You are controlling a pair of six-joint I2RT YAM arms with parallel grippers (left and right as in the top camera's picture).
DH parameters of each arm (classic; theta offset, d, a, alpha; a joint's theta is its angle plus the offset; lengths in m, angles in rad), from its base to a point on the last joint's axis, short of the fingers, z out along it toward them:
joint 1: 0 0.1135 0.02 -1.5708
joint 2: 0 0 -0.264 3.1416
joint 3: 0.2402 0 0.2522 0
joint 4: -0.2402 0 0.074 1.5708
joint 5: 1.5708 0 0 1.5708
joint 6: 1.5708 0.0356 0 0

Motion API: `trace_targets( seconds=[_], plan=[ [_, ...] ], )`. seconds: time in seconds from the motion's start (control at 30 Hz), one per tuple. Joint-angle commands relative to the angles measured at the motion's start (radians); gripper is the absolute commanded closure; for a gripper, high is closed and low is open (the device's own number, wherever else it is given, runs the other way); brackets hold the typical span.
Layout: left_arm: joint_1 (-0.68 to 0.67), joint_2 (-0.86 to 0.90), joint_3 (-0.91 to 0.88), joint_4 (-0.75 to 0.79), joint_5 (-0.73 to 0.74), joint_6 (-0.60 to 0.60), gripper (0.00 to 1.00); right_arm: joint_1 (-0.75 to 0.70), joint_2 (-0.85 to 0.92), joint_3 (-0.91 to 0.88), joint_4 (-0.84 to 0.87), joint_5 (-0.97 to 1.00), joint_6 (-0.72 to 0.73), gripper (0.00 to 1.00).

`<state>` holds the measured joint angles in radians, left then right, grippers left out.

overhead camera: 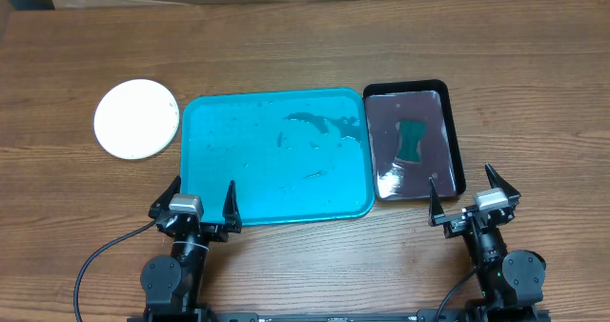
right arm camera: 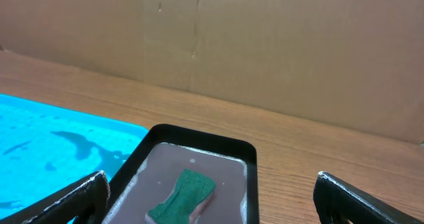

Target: Clean dirty plates on tray and stack at the side

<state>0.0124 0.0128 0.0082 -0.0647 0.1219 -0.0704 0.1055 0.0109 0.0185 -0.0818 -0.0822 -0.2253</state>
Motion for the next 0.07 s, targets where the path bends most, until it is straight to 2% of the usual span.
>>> trace_targets(
  seconds=[0.0,0.03],
  plan=[
    [-0.006,-0.009,-0.003,-0.003,-0.010,0.019,0.00,-0.003,-0.008,-0.011,0.005,-0.006,-0.004,0.00],
    [-0.006,-0.009,-0.003,-0.003,-0.010,0.019,0.00,-0.003,-0.008,-0.011,0.005,-0.006,-0.004,0.00]
  ],
)
